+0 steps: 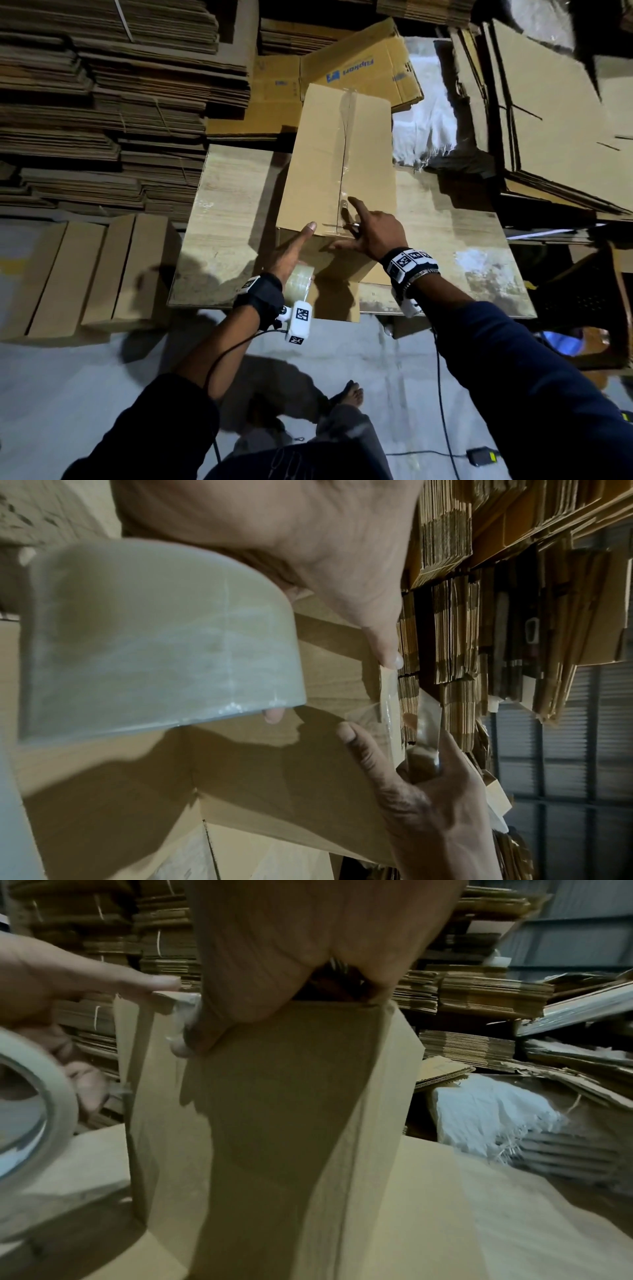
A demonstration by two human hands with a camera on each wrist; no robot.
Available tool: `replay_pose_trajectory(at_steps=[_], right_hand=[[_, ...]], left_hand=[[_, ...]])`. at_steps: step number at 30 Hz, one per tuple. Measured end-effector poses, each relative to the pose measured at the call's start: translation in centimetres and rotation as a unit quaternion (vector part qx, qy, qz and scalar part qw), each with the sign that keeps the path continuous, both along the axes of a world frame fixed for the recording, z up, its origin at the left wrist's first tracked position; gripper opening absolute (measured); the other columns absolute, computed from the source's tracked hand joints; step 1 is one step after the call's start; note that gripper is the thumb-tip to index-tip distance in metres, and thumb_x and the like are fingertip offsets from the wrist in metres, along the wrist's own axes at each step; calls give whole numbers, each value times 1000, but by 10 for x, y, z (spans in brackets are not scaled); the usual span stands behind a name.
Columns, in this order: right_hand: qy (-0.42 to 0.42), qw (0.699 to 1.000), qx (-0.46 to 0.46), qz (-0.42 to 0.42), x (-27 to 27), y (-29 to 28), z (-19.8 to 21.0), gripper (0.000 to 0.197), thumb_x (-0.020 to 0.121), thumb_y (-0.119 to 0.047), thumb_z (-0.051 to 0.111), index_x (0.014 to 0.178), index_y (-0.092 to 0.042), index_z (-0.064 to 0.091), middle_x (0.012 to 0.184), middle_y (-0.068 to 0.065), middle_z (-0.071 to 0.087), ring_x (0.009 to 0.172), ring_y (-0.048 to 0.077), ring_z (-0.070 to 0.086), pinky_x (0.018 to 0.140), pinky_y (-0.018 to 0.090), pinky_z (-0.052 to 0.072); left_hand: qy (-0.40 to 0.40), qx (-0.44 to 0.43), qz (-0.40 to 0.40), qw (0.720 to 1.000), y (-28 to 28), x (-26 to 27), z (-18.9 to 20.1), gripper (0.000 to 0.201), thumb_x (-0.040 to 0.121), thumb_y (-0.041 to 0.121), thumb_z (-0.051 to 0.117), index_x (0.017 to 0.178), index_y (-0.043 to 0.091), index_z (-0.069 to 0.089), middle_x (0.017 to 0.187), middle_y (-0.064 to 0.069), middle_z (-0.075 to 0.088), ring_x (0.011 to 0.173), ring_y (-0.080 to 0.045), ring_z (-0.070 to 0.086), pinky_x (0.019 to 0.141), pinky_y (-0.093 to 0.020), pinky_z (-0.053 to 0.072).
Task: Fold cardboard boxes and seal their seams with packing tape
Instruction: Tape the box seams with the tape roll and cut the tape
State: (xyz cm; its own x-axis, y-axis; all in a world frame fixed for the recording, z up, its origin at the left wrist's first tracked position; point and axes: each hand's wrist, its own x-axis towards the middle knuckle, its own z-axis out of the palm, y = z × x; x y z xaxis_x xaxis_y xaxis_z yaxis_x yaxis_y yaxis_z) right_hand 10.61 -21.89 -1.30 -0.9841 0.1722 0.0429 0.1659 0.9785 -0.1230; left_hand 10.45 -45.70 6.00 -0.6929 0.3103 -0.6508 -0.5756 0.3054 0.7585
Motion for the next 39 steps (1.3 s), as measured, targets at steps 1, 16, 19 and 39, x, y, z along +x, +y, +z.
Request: replay_pose_trajectory(at_steps=[1, 16, 19, 39], right_hand=[[-5, 1000, 2, 7, 0, 0, 1, 114, 68, -86, 68, 156, -26, 30, 93, 14, 73, 80, 39, 68, 65, 41, 54], [-30, 972, -221, -69, -4, 9, 38, 85, 90, -67, 64, 154, -25, 29, 116, 17, 73, 105, 34, 68, 88, 38, 50], [7, 974, -215, -76, -27, 10, 38, 65, 100, -49, 51, 153, -17, 33, 128, 22, 66, 112, 37, 65, 92, 41, 51], [-21, 980, 138, 141, -11, -12, -12, 89, 99, -77, 16, 160, -14, 33, 165, 8, 36, 157, 27, 23, 118, 60, 26]], left_hand=[[4, 1, -4, 1000, 0, -1, 1, 72, 101, 62, 52, 158, 21, 39, 104, -2, 60, 75, -8, 51, 57, -4, 46], [14, -45, -13, 999, -7, -18, -44, 107, 52, 106, 58, 137, 41, 64, 153, -7, 55, 135, -30, 53, 121, -50, 33], [25, -65, -49, 996, -9, -32, -100, 117, 50, 110, 51, 146, 43, 54, 156, -5, 51, 141, -29, 48, 122, -55, 29], [53, 29, -64, 996, -47, -31, -69, 37, 96, 41, 71, 95, 6, 83, 90, -8, 81, 72, -18, 71, 69, -25, 51]])
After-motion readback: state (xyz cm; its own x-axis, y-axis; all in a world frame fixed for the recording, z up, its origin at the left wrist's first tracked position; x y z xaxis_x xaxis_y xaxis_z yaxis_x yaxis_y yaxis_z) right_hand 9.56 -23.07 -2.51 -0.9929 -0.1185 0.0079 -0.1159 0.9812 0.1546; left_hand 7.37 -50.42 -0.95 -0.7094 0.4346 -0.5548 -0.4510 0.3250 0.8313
